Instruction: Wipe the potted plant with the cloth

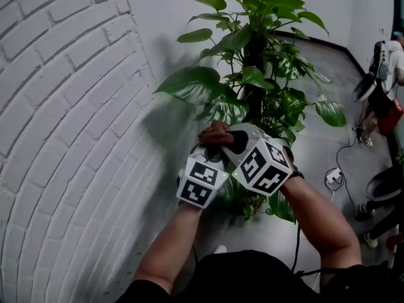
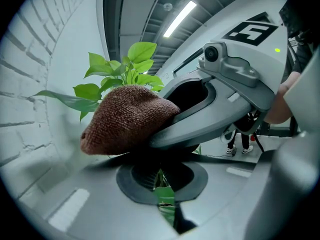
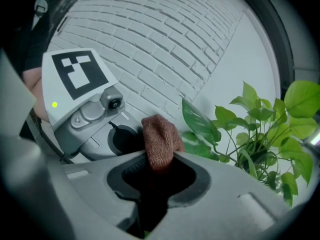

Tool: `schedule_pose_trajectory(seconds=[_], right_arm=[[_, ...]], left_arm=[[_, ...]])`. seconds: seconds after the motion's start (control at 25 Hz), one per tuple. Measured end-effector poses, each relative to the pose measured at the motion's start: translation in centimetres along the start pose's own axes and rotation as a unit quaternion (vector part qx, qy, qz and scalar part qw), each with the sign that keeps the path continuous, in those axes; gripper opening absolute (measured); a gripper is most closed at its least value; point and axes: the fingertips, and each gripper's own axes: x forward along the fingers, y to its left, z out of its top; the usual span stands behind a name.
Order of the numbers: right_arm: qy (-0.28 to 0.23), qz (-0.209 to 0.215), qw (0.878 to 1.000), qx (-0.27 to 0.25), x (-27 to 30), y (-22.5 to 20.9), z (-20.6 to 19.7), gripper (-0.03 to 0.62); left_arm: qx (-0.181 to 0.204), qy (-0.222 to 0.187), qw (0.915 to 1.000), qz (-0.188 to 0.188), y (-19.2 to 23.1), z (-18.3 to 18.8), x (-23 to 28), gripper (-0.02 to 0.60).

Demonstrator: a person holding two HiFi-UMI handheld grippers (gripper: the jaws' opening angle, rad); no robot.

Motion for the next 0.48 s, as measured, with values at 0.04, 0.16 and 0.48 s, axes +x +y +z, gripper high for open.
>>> schedule_pose_trajectory(seconds=[0.04, 0.16, 0.48], right_arm=[[-0.001, 0.000, 1.000, 0.001, -0.1, 0.2, 0.0, 0.069], [-0.004, 0.000, 1.000, 0.002, -0.3, 0.6, 0.0, 0.069], [-0.016, 0.003, 1.000, 0.014, -2.0, 2.3, -0.5, 0.069]], left_arm=[[0.001, 0.002, 1.0000, 0.000, -0.1, -0.1, -0.1, 0.017], [0.002, 0.006, 1.0000, 0.000, -0.5, -0.3, -0.4, 0.017], [0.000, 0.008, 1.0000, 0.000, -2.6, -0.9, -1.5, 0.017]])
